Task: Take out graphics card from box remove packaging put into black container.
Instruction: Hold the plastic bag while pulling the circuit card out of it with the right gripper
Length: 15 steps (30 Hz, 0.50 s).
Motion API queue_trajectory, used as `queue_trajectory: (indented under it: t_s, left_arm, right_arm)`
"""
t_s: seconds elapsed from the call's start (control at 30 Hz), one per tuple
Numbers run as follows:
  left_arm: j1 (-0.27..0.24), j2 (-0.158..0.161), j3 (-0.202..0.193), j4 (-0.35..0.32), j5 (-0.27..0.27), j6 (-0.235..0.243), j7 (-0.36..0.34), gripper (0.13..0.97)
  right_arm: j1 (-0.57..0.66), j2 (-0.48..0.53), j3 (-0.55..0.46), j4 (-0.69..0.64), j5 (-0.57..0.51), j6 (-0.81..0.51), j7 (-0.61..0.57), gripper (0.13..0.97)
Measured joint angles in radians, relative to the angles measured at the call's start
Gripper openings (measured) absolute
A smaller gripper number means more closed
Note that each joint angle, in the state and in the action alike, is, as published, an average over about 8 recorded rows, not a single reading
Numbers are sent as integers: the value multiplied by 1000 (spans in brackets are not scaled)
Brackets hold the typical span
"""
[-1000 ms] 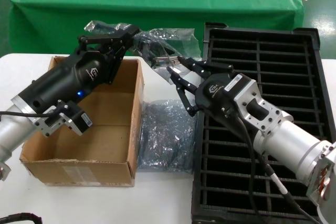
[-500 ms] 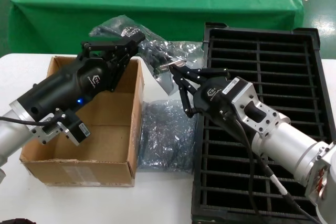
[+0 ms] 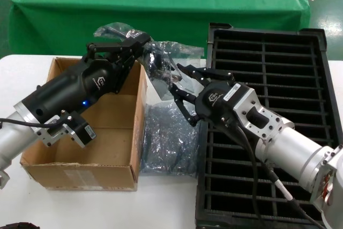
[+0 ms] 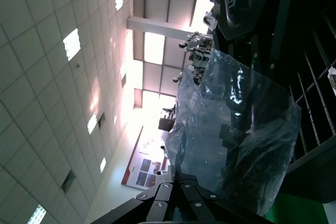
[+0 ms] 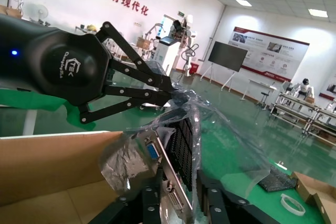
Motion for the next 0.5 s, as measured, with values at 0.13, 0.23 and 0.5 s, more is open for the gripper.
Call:
queue_trajectory:
  t_s: [0.13,0.23,0.5]
  left_arm:
    - [-1,2,1,-1,1,-4,1,139]
    - [-1,4,2,-2,3,-8,0,139]
    - [20,0,12,-26,8,-16,-34,139]
  right_arm:
    - [-2,-3,0,-3,3,-6,-7,263]
    - [-4,-7,0,-9,5,-13,-11,310]
    - [-8,-15,0,-24,11,-23,-19,405]
